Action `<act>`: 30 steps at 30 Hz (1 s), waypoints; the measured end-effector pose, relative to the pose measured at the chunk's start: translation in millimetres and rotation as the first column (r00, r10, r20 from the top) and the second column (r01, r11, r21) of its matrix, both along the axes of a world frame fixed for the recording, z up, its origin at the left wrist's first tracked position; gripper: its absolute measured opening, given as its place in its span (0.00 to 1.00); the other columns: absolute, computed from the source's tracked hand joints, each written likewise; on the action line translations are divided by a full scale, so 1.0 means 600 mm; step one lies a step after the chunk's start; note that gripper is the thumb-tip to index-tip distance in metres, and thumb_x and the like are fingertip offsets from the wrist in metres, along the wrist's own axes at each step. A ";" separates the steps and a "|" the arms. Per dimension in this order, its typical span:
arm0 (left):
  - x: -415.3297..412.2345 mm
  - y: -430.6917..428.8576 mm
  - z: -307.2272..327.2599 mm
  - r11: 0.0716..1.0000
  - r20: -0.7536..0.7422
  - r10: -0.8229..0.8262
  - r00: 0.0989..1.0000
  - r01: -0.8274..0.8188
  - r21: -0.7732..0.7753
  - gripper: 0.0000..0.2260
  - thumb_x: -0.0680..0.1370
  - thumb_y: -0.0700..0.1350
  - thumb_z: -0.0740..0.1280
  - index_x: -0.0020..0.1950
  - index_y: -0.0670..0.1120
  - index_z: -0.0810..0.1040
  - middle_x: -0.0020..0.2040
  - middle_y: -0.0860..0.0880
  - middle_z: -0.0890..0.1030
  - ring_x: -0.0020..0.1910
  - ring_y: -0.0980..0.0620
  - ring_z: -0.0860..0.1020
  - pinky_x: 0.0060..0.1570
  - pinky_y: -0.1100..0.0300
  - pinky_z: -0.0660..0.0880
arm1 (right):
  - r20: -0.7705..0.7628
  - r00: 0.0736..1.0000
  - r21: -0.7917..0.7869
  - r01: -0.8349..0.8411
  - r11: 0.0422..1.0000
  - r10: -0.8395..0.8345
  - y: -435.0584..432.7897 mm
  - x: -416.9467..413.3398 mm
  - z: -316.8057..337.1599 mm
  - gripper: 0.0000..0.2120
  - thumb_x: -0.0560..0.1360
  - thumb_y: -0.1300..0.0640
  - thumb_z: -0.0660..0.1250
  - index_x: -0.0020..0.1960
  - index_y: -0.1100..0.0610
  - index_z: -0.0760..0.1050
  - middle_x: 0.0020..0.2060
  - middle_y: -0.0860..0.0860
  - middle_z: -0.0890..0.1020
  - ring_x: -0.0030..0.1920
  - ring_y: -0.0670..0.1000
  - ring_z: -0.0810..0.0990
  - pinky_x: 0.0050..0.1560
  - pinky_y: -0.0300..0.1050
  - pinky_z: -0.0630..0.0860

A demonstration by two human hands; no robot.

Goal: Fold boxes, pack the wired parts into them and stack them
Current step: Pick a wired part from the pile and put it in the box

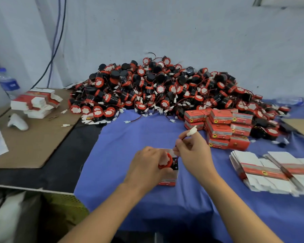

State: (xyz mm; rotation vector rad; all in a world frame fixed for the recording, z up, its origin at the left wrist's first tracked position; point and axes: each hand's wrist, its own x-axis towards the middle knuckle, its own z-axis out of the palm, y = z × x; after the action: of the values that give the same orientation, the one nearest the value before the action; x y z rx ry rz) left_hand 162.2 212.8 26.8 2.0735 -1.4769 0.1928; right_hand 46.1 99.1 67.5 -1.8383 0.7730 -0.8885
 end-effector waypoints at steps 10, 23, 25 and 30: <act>0.022 0.017 -0.069 0.966 0.340 -0.046 0.939 -0.046 0.255 0.12 0.74 0.47 0.72 0.57 0.54 0.78 0.56 0.54 0.78 0.59 0.48 0.76 0.52 0.56 0.72 | -0.460 0.887 -0.240 -0.097 0.966 -0.025 0.000 0.018 -0.045 0.08 0.81 0.56 0.63 0.45 0.59 0.74 0.37 0.52 0.81 0.40 0.54 0.79 0.41 0.53 0.76; 0.014 0.015 -0.115 0.945 0.174 0.073 0.982 -0.124 0.303 0.18 0.79 0.45 0.58 0.69 0.57 0.68 0.71 0.50 0.60 0.69 0.42 0.58 0.61 0.47 0.63 | -0.656 0.755 -0.323 -0.259 0.911 -0.018 0.039 0.106 -0.051 0.05 0.70 0.66 0.58 0.40 0.60 0.71 0.36 0.57 0.78 0.37 0.61 0.74 0.31 0.46 0.64; 0.021 0.019 -0.120 0.962 0.063 0.035 0.997 -0.051 0.268 0.15 0.82 0.50 0.57 0.68 0.56 0.69 0.70 0.51 0.59 0.68 0.44 0.59 0.57 0.51 0.65 | -0.617 0.787 -0.342 -0.254 0.905 -0.013 0.043 0.110 -0.073 0.05 0.71 0.64 0.58 0.38 0.58 0.68 0.34 0.54 0.74 0.35 0.56 0.68 0.30 0.44 0.61; 0.031 0.030 -0.149 0.996 -0.163 -0.065 0.985 0.074 0.052 0.15 0.83 0.51 0.58 0.70 0.53 0.70 0.70 0.53 0.62 0.67 0.48 0.63 0.61 0.52 0.71 | -0.696 0.717 -0.331 -0.369 0.868 0.039 0.030 0.101 -0.101 0.09 0.78 0.51 0.57 0.50 0.51 0.75 0.47 0.47 0.81 0.49 0.52 0.76 0.39 0.44 0.66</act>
State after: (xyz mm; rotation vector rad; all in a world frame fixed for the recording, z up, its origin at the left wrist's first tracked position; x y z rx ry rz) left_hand 180.9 231.1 -62.6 2.0270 -1.4686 -0.0443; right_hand 106.4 117.1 6.8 -2.6757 0.7931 -0.2155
